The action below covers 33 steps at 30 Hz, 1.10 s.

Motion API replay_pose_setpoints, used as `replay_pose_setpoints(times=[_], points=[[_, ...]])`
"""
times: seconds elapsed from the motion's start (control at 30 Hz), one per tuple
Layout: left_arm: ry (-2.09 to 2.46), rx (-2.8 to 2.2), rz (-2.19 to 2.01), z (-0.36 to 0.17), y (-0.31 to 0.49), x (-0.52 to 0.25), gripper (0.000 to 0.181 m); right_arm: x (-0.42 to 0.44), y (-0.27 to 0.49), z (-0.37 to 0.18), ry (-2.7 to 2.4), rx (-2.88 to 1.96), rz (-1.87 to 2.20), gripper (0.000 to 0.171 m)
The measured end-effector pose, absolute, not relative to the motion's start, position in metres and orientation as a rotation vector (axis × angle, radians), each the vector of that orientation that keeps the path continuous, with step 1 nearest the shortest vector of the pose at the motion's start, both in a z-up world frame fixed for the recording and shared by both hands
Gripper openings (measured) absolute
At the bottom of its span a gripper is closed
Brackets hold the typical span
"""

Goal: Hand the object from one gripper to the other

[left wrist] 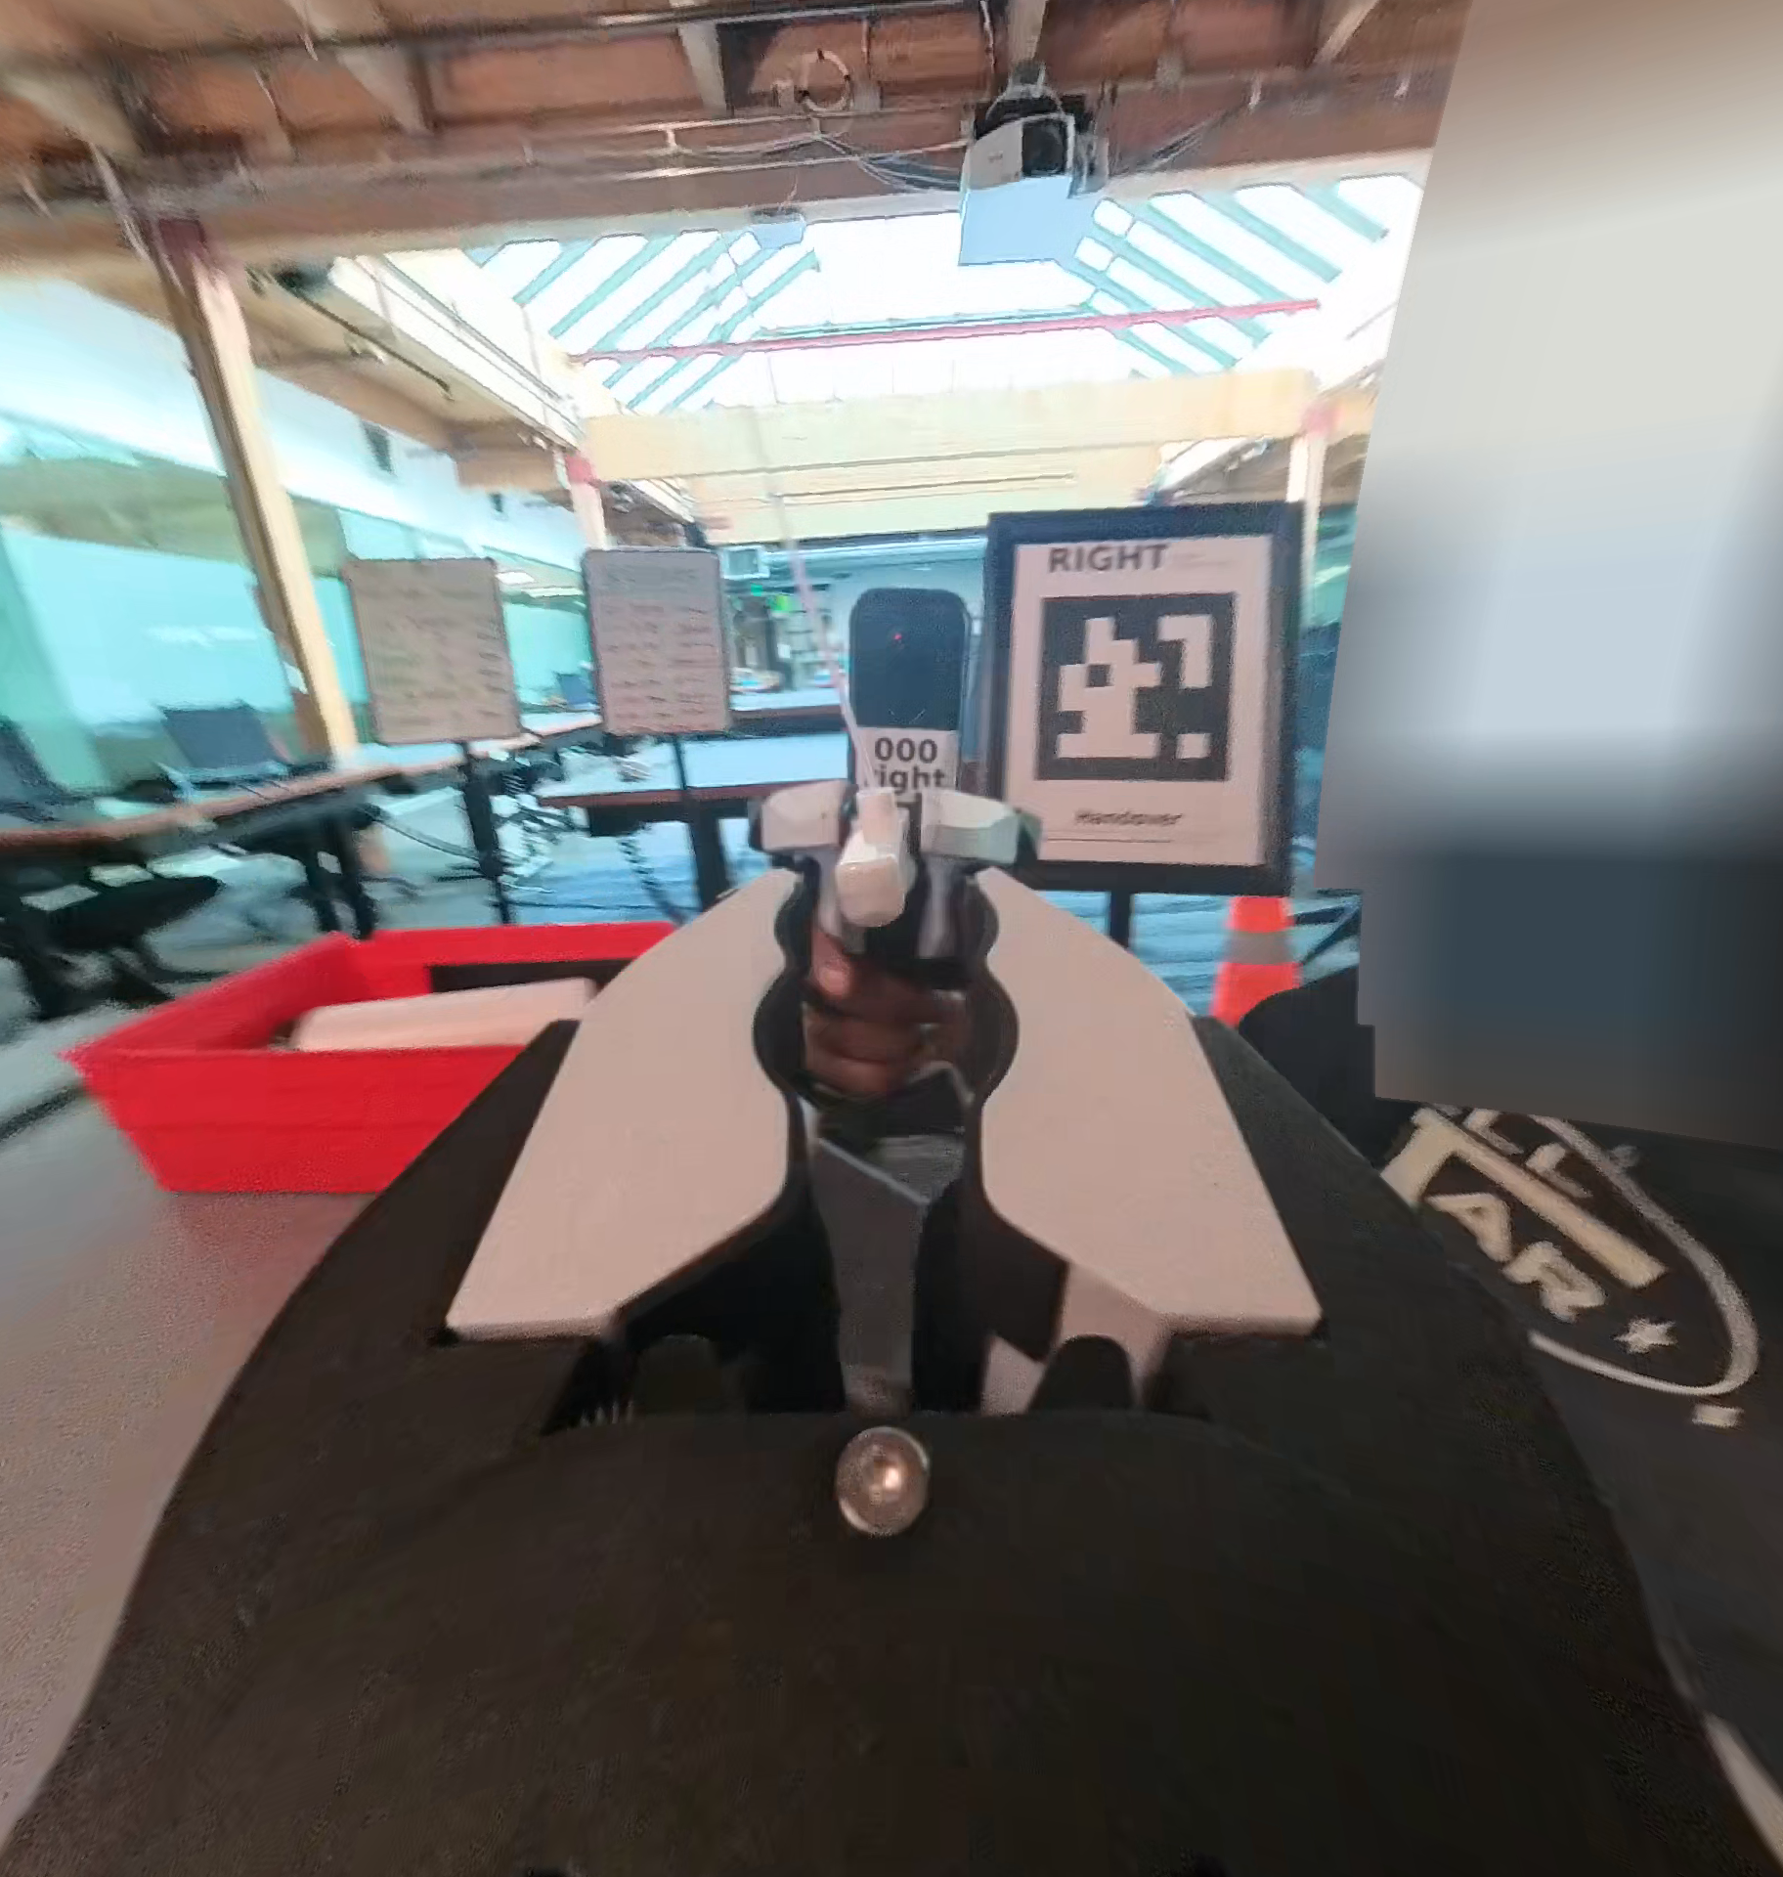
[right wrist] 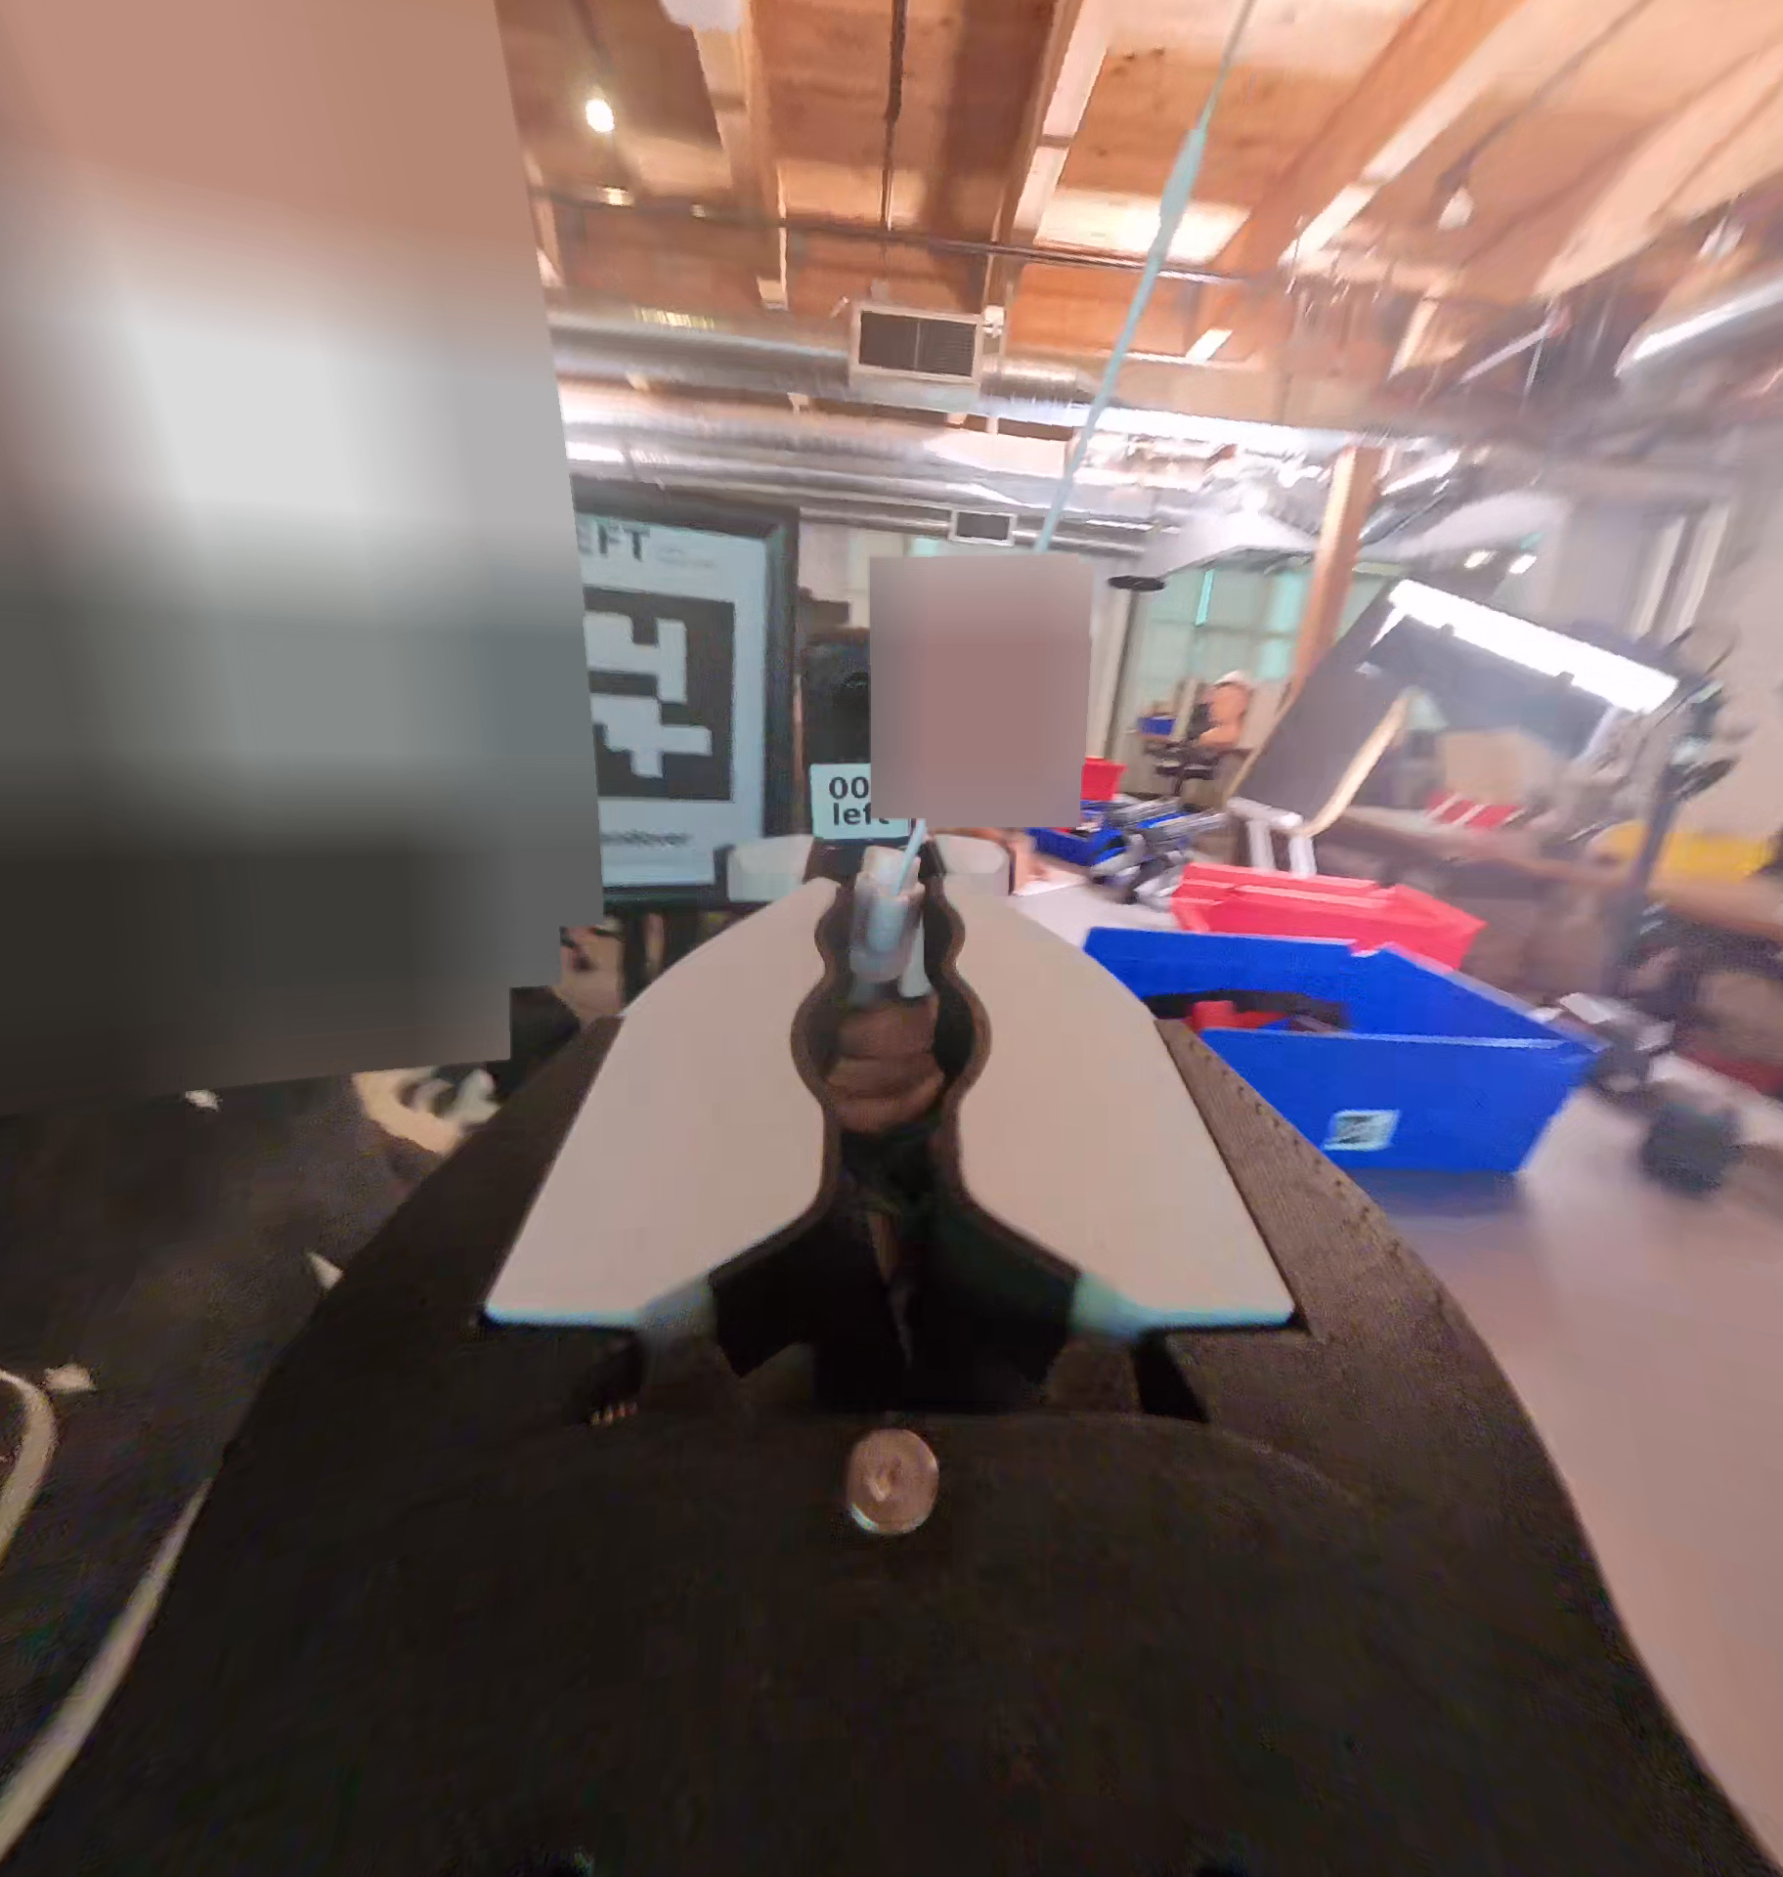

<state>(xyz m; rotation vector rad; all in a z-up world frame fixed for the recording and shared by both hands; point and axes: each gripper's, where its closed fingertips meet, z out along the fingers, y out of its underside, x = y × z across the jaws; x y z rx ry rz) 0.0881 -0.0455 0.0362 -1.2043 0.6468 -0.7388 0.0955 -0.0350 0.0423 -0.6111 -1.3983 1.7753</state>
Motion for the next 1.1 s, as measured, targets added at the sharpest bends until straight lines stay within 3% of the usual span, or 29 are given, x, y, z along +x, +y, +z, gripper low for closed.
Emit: replay_pose_setpoints(times=[0.03, 0.23, 0.47, 0.6, 0.73, 0.83, 0.97, 1.1], points=[[0.647, -1.211, -0.791, 0.036, -0.047, 0.09, 0.028, 0.096, -0.035, 0.042, -1.403, -0.573, 1.709, 0.014], [0.657, -1.203, -0.809, 0.034, -0.047, 0.095, 0.012, 0.1, -0.043, 0.038, -1.46, -0.496, 1.615, 0.014], [0.745, -1.158, -0.648, 0.031, -0.048, 0.092, 0.011, 0.097, -0.045, 0.039, -1.458, -0.59, 1.691, 0.014], [0.803, -1.151, -0.503, 0.027, -0.047, 0.089, 0.011, 0.094, -0.044, 0.031, -1.518, -0.737, 1.752, 0.027], [0.833, -1.162, -0.45, 0.024, -0.047, 0.091, 0.012, 0.092, -0.044, 0.026, -1.541, -0.728, 1.688, 0.016], [0.764, -1.2, -0.567, 0.027, -0.046, 0.092, 0.013, 0.094, -0.045, 0.027, -1.547, -0.609, 1.583, 0.015], [0.62, -1.296, -0.896, 0.028, -0.043, 0.091, 0.028, 0.1, -0.039, 0.03, -1.488, -0.332, 1.238, 0.014], [0.544, -1.352, -1.153, 0.024, -0.042, 0.093, 0.028, 0.105, -0.035, 0.031, -1.429, -0.159, 0.98, 0.014]])
